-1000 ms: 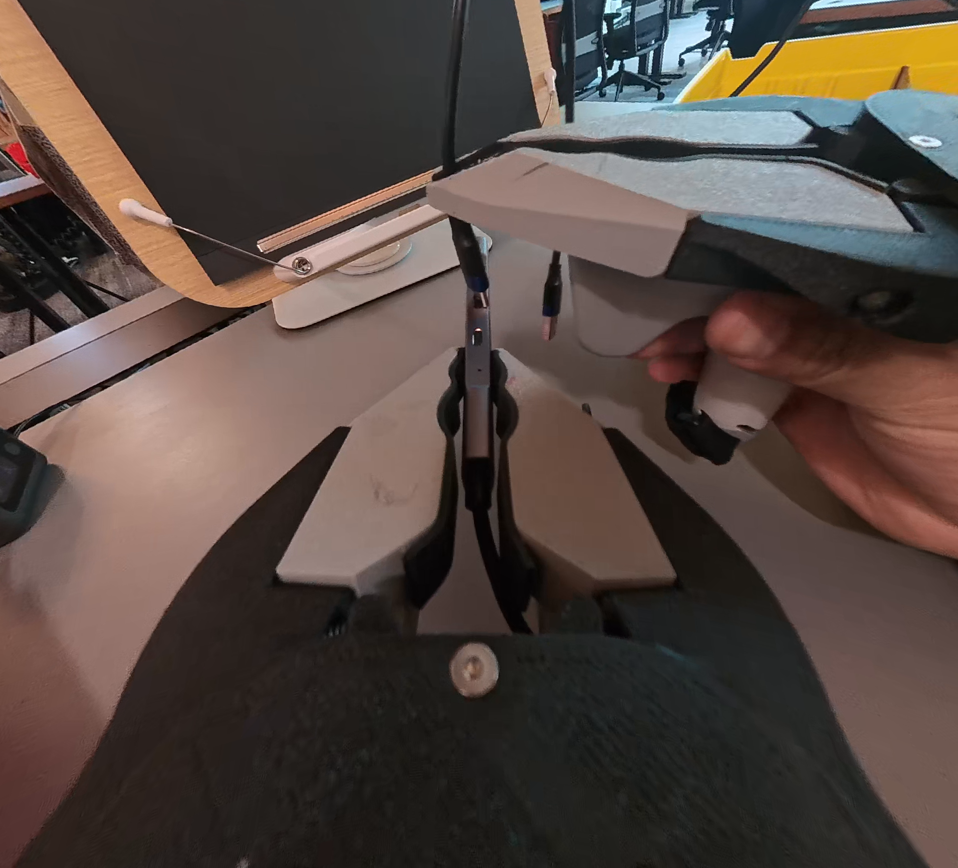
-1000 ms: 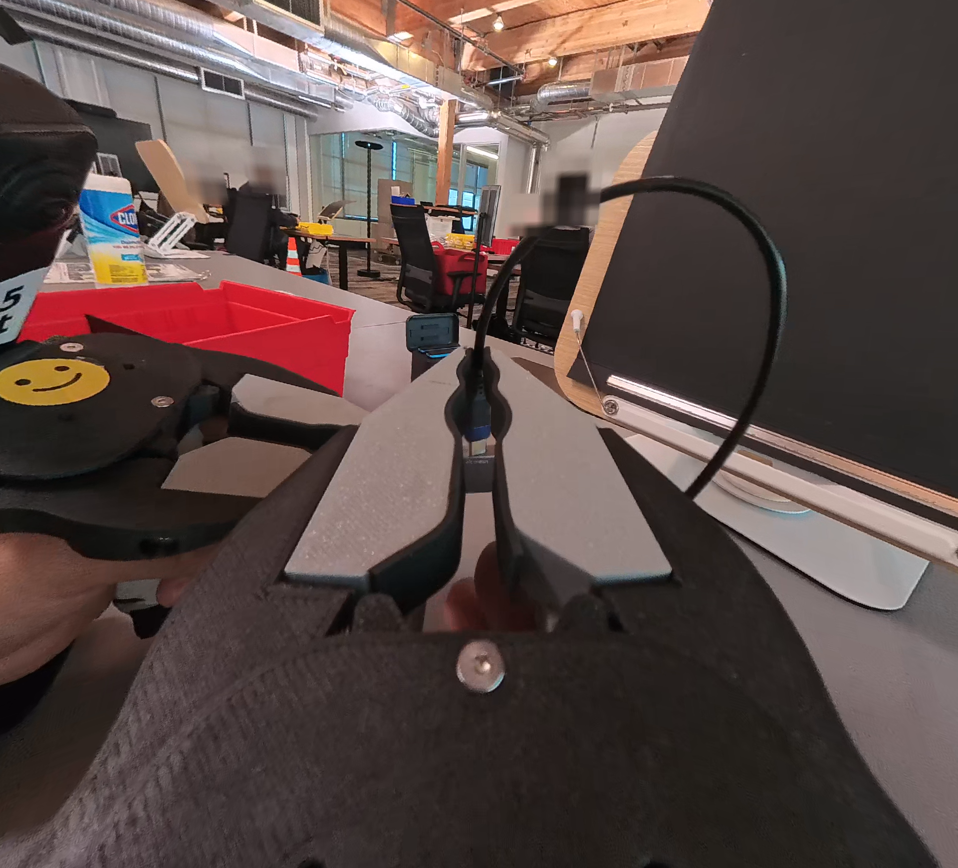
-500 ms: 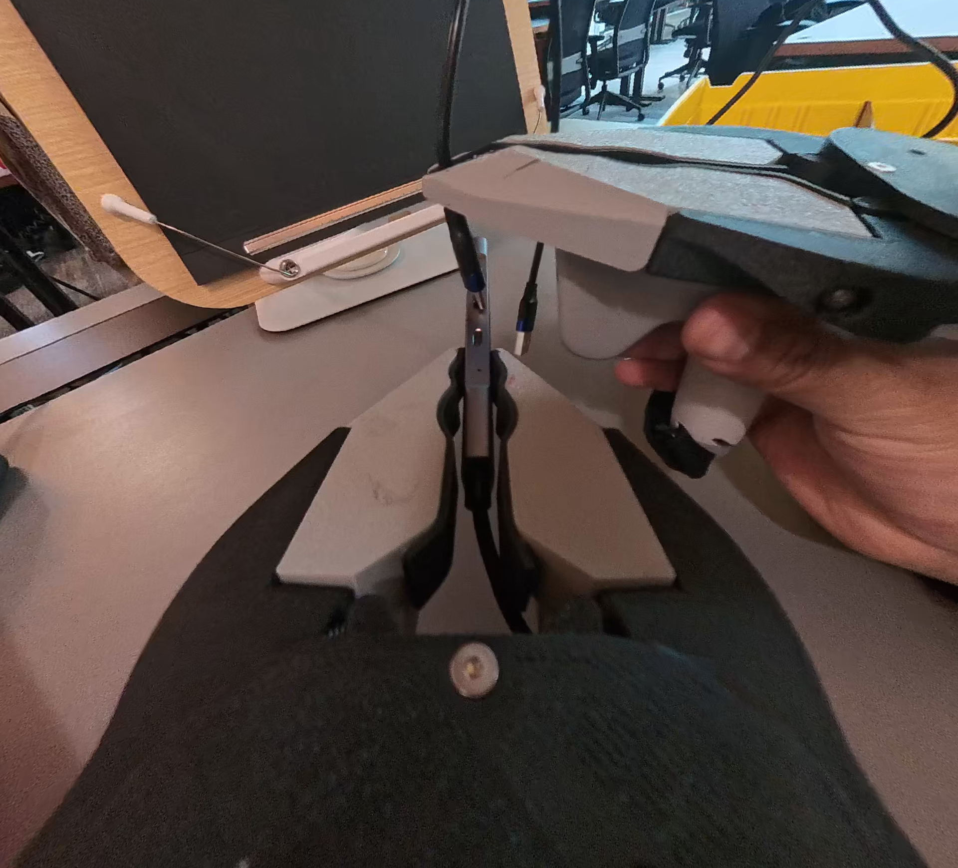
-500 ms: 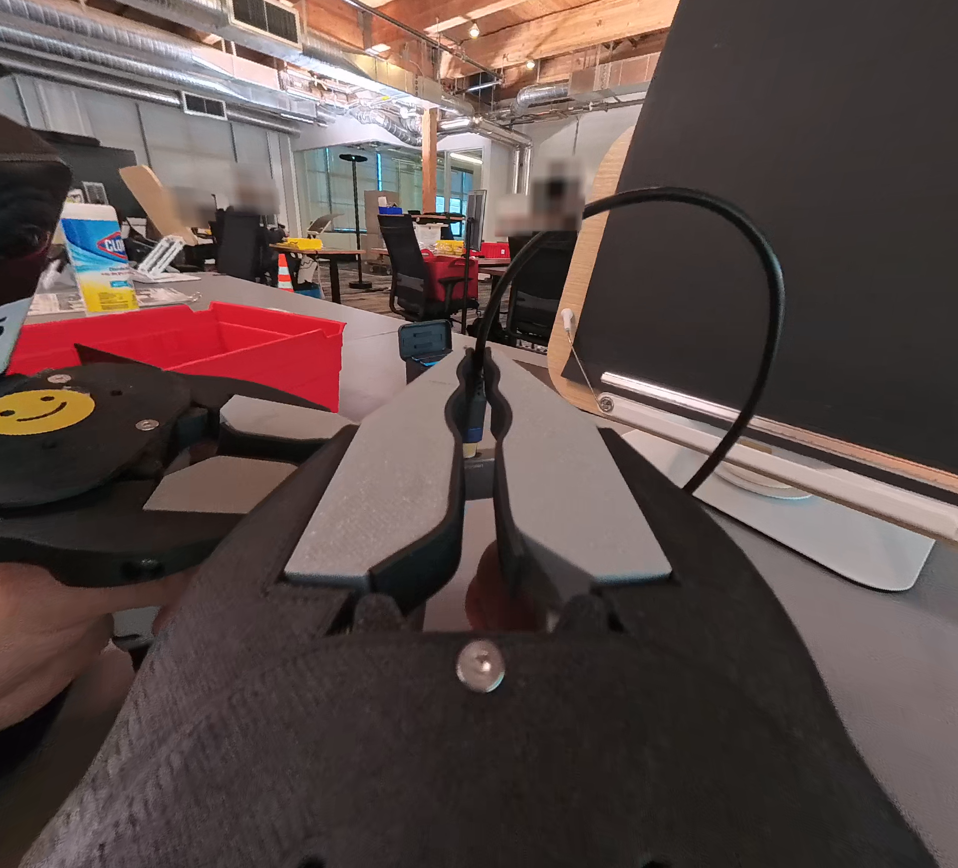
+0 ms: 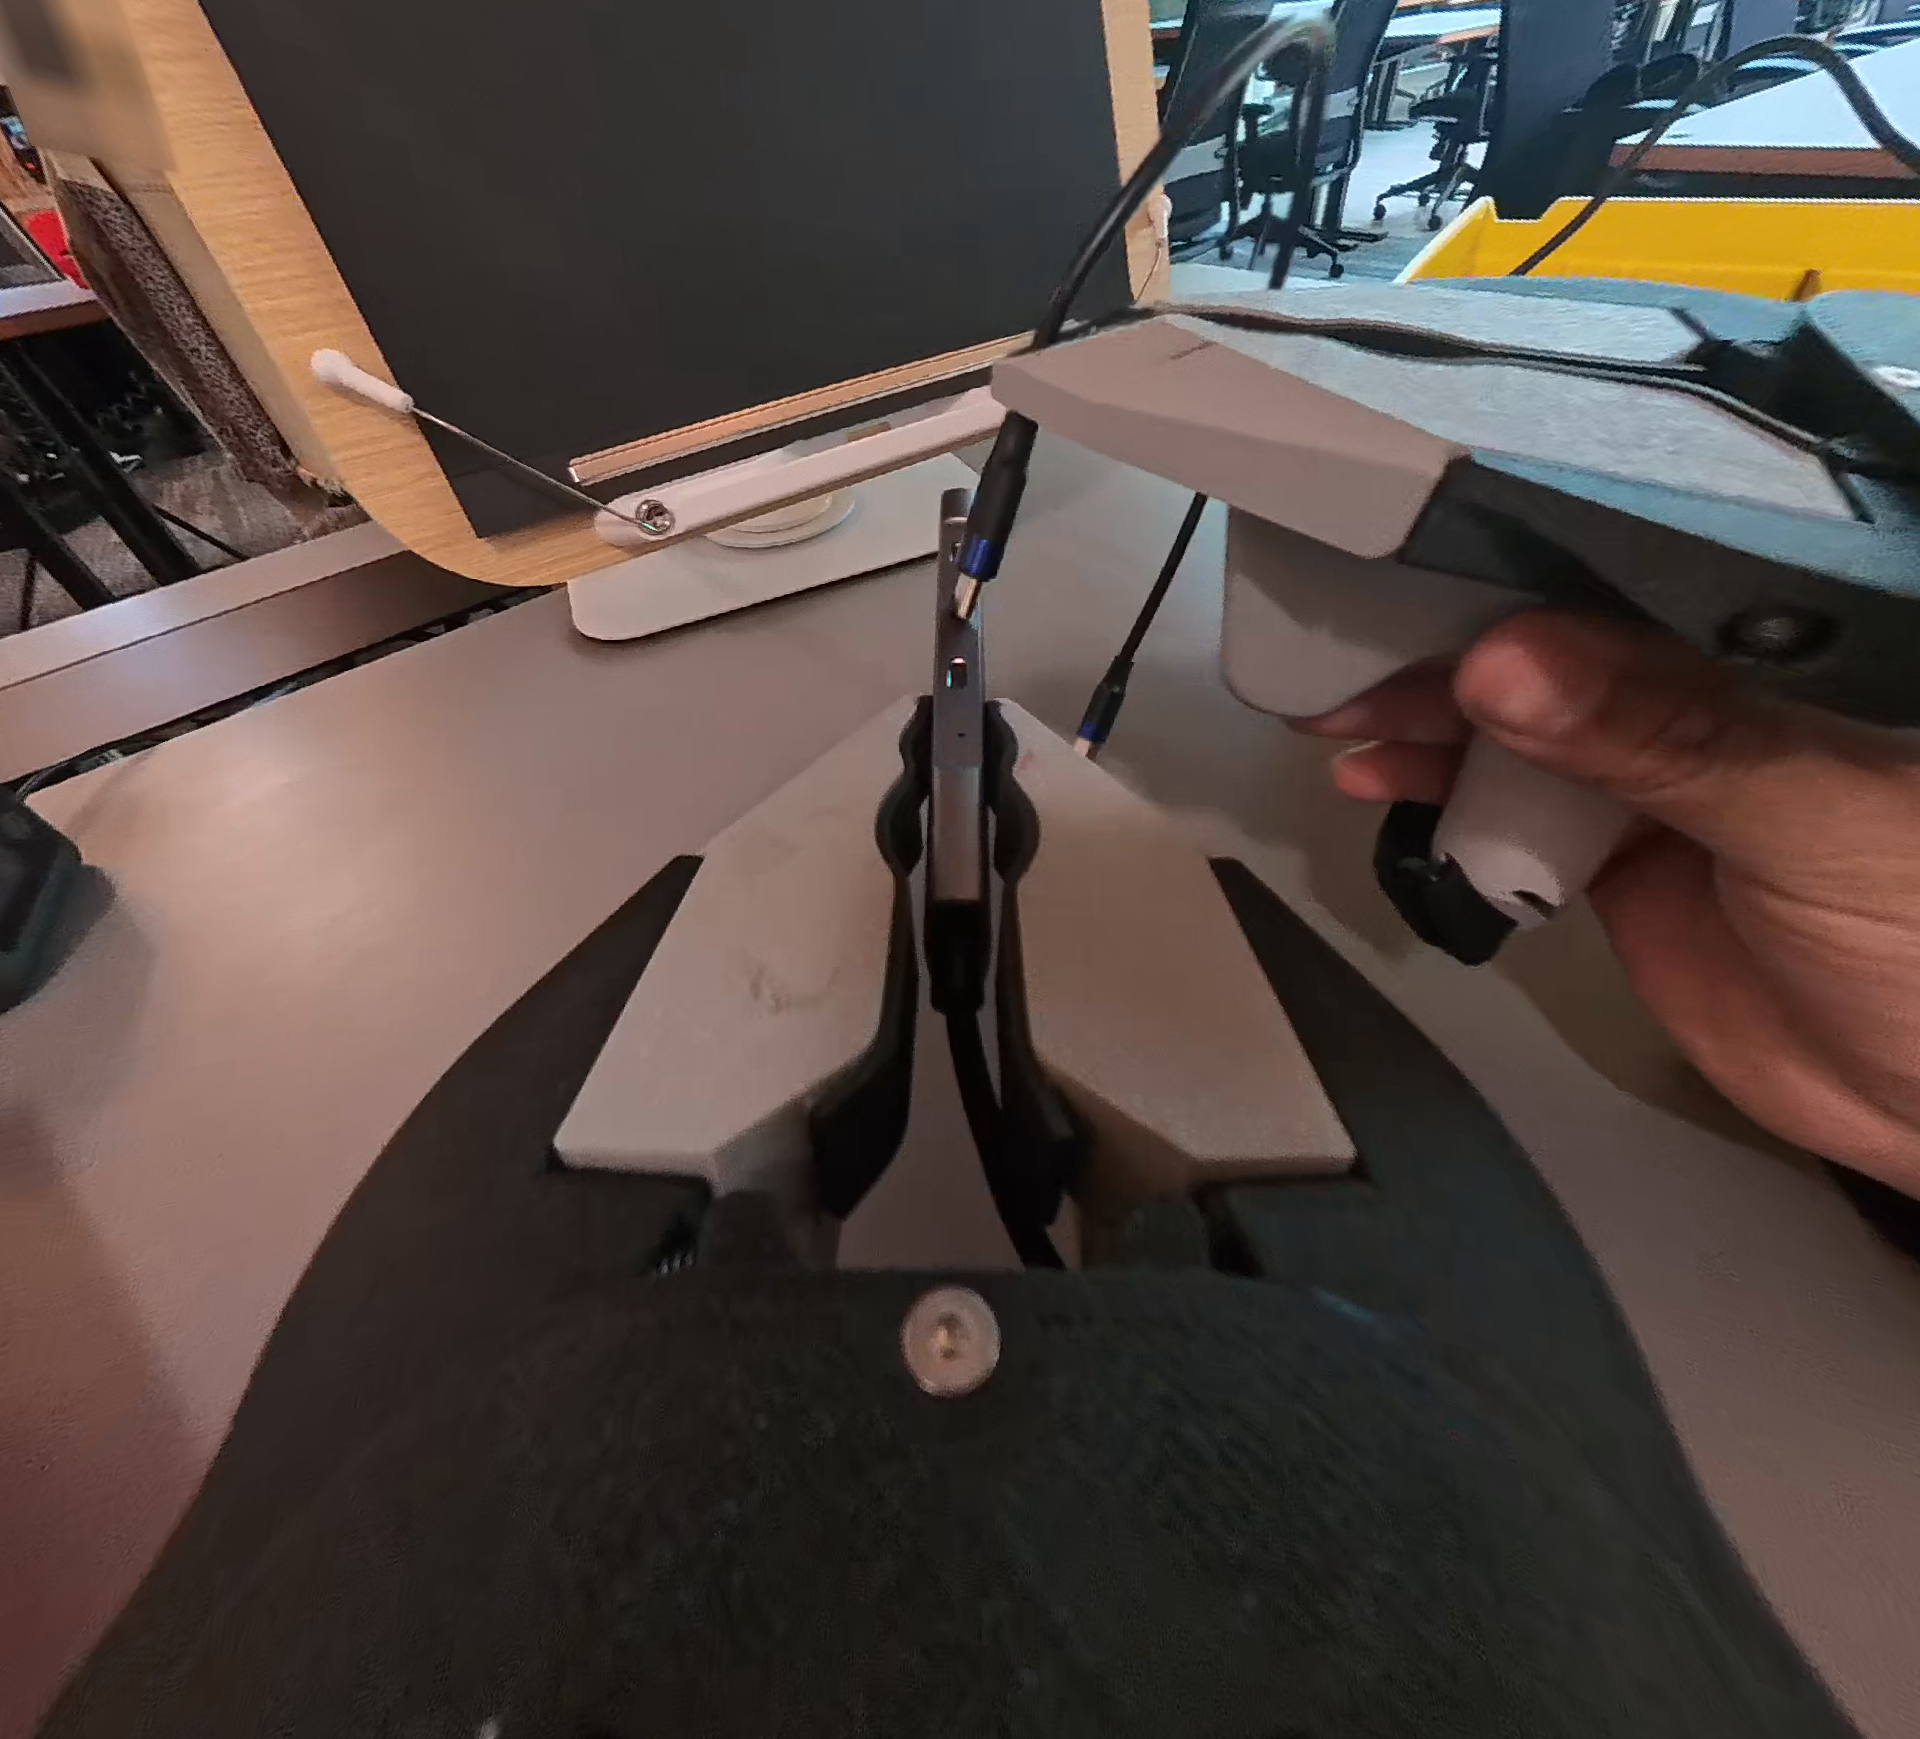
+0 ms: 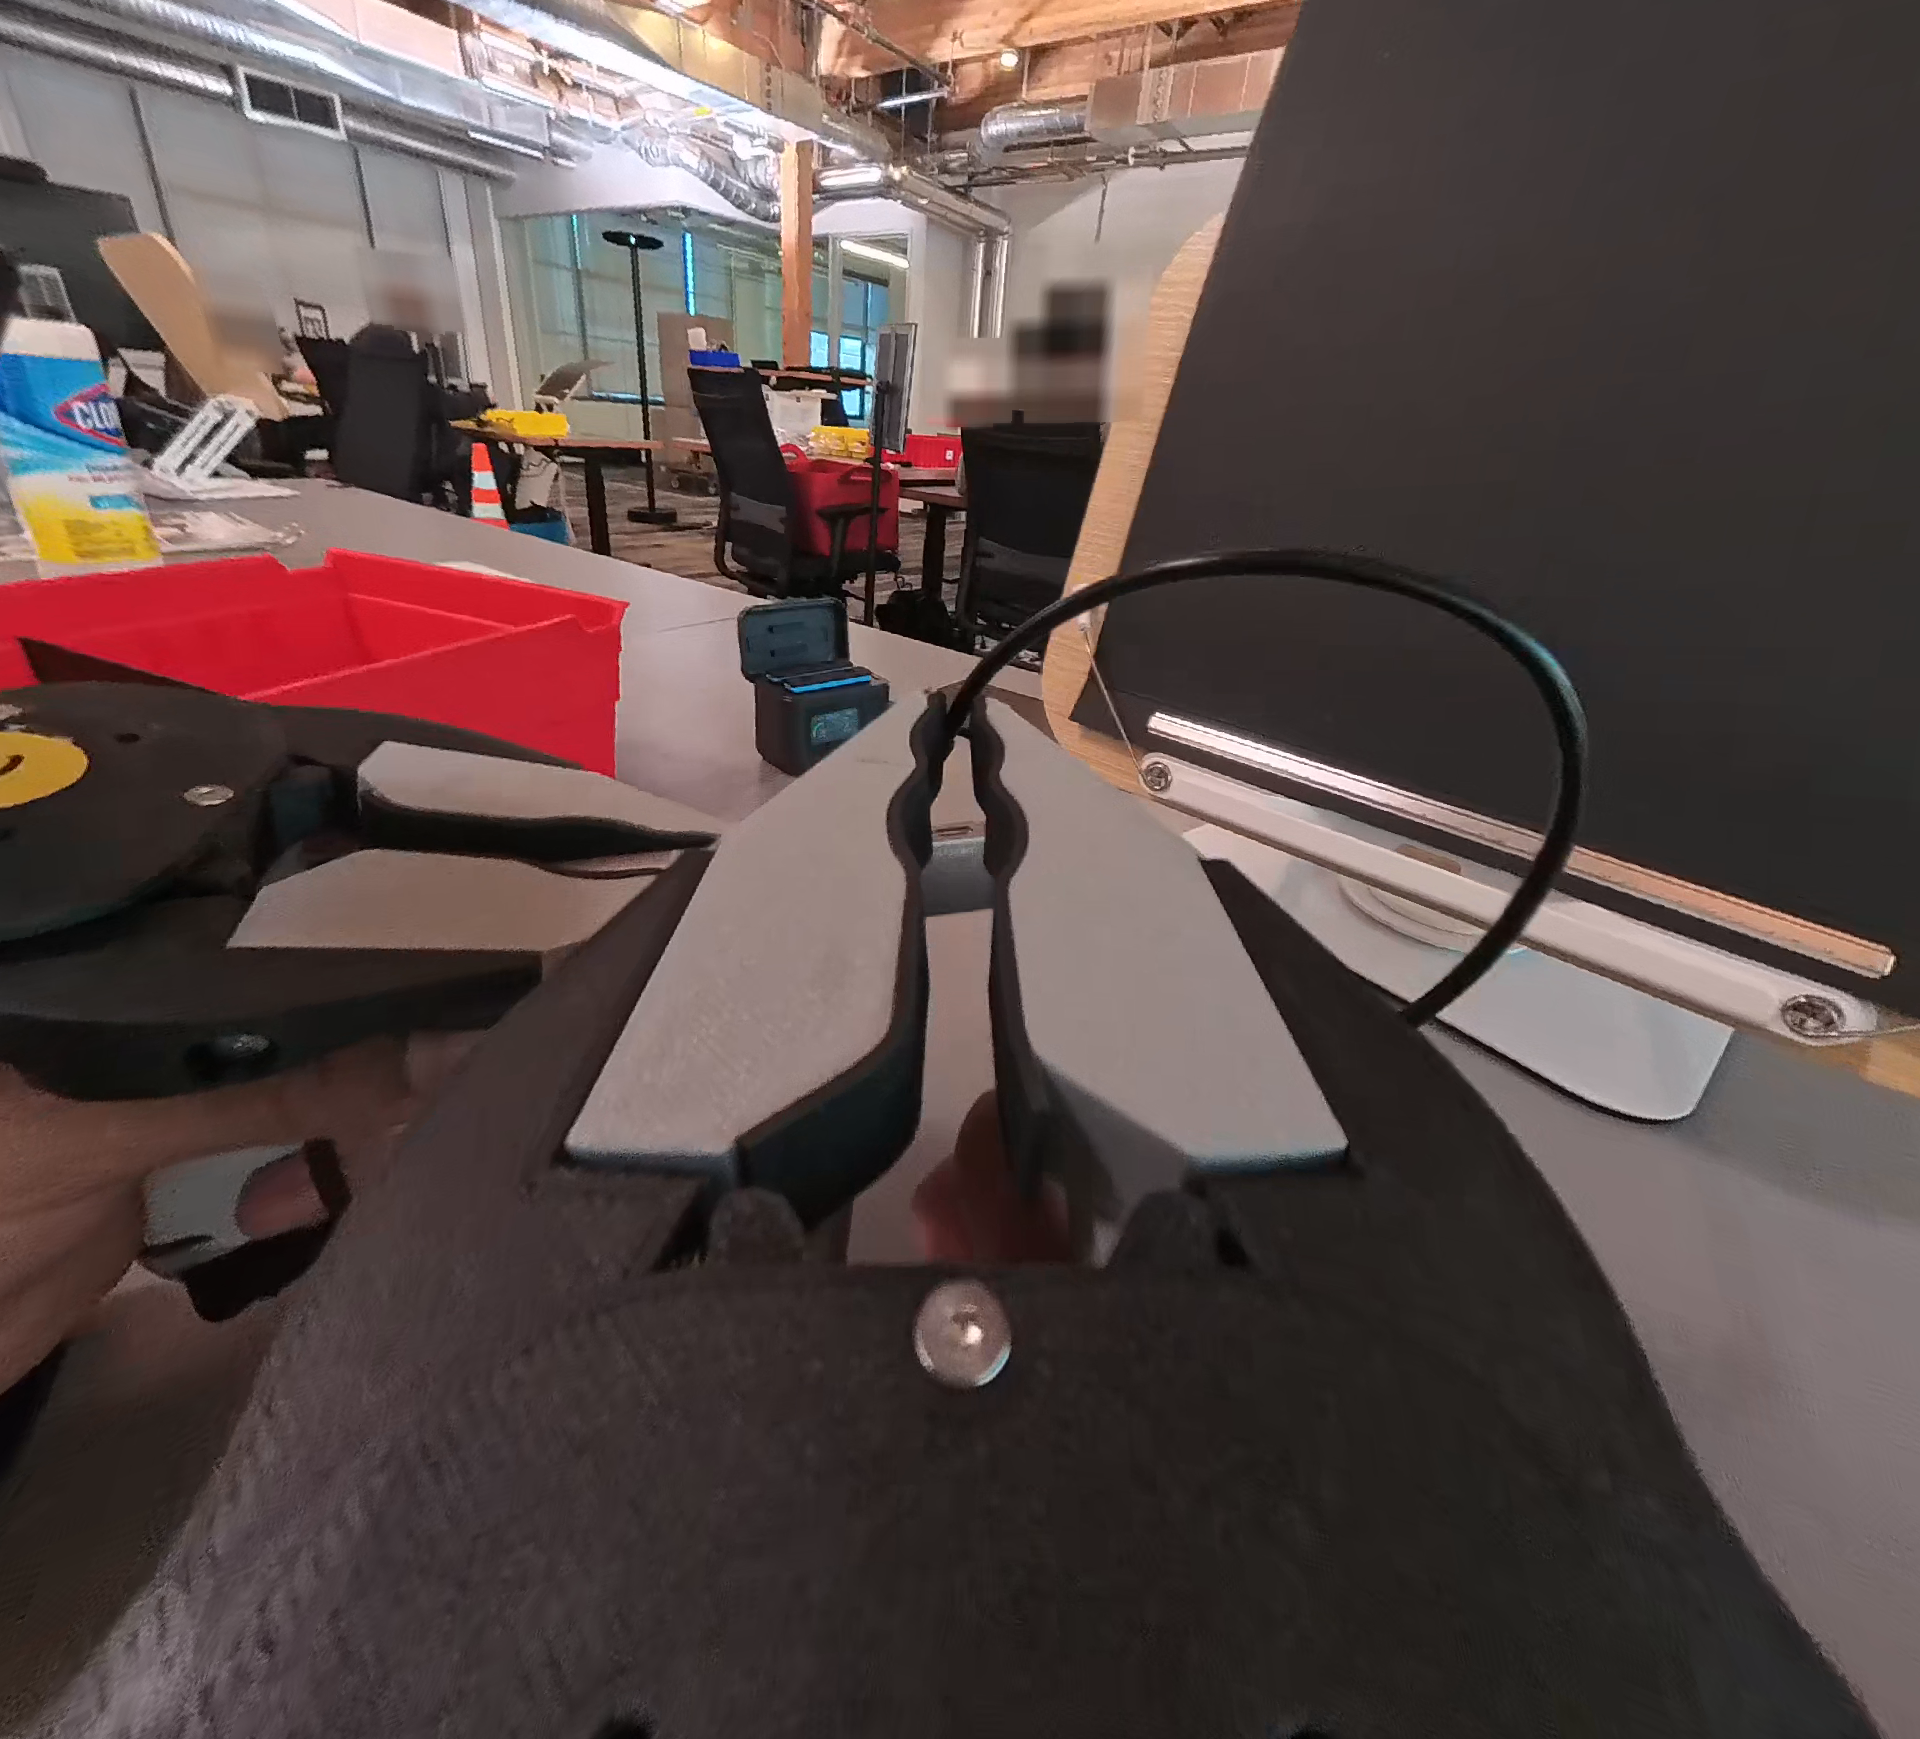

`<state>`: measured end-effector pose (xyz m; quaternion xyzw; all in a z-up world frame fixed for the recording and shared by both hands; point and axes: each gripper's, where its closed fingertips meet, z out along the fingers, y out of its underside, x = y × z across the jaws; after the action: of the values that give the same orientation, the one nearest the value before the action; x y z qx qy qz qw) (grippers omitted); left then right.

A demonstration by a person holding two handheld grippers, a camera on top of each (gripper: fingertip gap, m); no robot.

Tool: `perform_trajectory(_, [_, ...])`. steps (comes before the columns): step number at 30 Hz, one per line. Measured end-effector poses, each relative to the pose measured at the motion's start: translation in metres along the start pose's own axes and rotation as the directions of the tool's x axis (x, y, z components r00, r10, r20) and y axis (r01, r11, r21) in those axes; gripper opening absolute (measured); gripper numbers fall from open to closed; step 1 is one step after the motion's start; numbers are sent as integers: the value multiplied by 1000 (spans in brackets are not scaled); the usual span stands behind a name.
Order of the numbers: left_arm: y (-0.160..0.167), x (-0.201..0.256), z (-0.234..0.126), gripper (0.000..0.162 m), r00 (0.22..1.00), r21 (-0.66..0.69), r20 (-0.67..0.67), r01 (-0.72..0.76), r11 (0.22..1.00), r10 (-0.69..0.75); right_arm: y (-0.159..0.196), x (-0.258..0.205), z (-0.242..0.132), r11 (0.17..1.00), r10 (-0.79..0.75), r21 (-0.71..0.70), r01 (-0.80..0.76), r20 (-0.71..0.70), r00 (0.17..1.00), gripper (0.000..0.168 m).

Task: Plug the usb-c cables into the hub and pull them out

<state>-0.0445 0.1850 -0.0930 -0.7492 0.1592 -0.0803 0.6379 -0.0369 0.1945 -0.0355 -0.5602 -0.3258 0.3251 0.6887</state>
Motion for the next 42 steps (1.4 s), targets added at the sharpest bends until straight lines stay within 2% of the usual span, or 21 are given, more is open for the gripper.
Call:
perform_trajectory(7, [3,-5,0,6,997,-28,48,-61,998,62,-1,-21,-4,964,-264,-15,264,14,965,0])
perform_trajectory(10, [-4,-6,-4,6,997,8,54,-52,999,52,12,-22,0,941,-328,-78,328,17,945,0])
perform_trajectory(16, [1,-13,-4,6,998,-11,56,-23,1000,24,-3,-18,-3,980,-200,-5,200,31,979,0])
perform_trajectory(22, [8,-6,1,6,984,-72,77,-158,985,163,5,-15,0,995,-95,-36,98,66,993,0])
perform_trajectory(25, [9,-3,2,6,980,-78,74,-181,980,187,5,-12,0,998,-50,-37,52,62,997,0])
perform_trajectory(42, [12,0,5,6,988,-85,52,-140,986,145,8,-11,3,997,-55,-59,56,3,998,0])
